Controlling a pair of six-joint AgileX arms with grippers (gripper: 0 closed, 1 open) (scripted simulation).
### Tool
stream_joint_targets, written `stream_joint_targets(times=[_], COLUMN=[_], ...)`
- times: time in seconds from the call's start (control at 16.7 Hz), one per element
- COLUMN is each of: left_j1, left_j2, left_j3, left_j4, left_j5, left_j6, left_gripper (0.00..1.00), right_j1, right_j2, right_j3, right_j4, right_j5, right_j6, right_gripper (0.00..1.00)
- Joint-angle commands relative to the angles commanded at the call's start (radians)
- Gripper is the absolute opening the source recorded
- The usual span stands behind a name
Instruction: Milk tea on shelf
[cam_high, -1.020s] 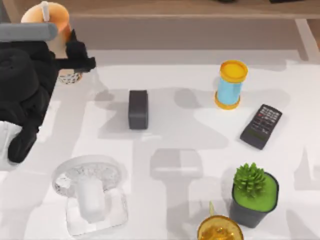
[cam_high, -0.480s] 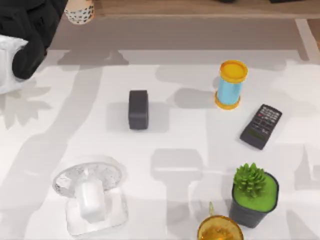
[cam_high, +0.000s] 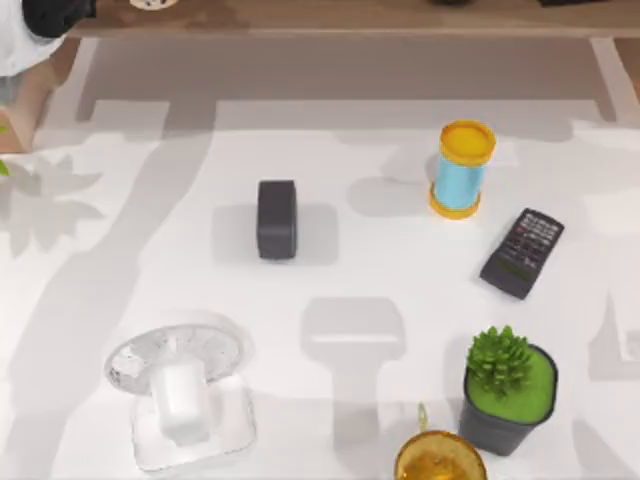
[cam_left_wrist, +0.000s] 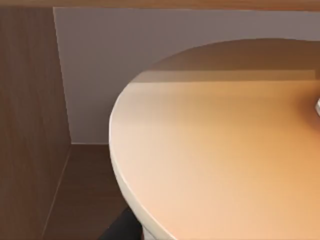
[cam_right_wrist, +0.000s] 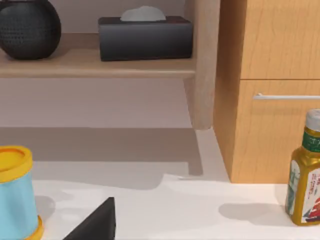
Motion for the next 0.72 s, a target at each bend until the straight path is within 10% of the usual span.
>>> stream_joint_targets(times=[0.72], left_j1=[-0.002], left_j2=[0.017], left_j3=[0.051], left_j4=[-0.089], left_j5=[-0.009], left_j6=[0.005], left_gripper=[0.00], right_j1=[0.000], right_j2=[0.000], right_j3=[0.000], right_j4=[0.000], right_j5=[0.000], right_j6=[0.000], right_gripper=[1.00])
